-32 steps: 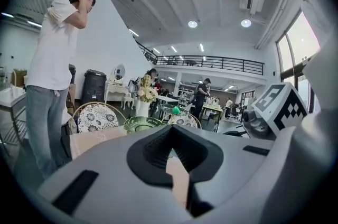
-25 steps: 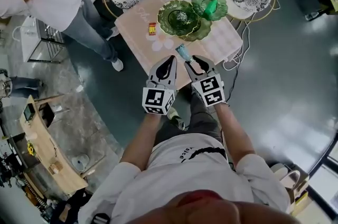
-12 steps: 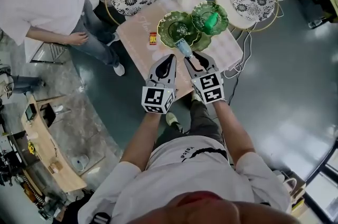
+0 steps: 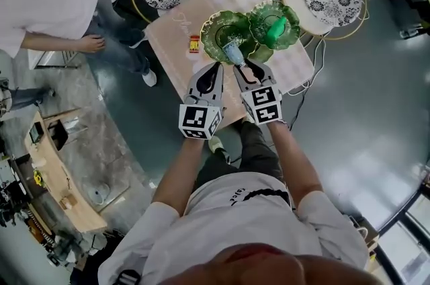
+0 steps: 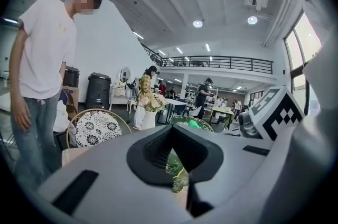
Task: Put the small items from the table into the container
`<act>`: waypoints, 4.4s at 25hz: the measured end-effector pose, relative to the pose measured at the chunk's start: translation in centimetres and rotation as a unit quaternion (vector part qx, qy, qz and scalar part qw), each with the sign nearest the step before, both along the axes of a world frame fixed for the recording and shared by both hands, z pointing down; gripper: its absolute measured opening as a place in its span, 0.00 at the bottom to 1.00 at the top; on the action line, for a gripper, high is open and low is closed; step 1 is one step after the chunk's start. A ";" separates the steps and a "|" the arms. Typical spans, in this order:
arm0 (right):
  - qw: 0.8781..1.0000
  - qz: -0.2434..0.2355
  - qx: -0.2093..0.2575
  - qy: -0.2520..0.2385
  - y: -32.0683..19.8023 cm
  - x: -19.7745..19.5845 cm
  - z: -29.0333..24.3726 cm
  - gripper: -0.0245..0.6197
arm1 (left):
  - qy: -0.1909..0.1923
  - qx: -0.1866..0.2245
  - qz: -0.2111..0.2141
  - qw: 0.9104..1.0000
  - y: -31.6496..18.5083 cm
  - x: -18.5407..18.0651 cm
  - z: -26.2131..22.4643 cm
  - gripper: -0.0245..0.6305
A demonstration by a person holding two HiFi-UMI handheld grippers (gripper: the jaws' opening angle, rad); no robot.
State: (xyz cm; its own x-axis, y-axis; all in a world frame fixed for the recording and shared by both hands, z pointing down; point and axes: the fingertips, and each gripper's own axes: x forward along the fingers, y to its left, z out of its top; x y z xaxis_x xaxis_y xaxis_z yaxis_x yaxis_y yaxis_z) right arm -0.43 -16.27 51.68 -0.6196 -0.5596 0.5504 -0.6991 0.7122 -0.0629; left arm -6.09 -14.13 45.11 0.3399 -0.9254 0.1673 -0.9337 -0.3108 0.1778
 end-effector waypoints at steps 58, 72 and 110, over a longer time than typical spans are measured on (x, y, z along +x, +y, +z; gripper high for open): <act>0.998 0.005 0.045 -0.039 0.9 -1.3 -5.0 0.08 | 0.011 -0.009 -0.012 1.000 2.2 -0.2 -1.9 0.05; 0.991 0.024 0.063 -0.113 9.8 -2.1 -11.9 0.07 | 0.013 0.005 0.009 1.000 10.6 -0.9 -6.8 0.05; 0.992 -0.033 0.050 -0.115 14.7 -9.8 -9.7 0.07 | -0.011 0.031 -0.072 0.997 15.6 -9.7 -6.9 0.05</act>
State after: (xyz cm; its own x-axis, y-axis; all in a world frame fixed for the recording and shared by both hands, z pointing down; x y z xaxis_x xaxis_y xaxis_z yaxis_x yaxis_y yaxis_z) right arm -10.21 -1.55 41.97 -0.7591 -0.5580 0.3353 -0.6263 0.7666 -0.1420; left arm -15.80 1.52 38.24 0.1998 -0.9732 0.1137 -0.9729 -0.1833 0.1411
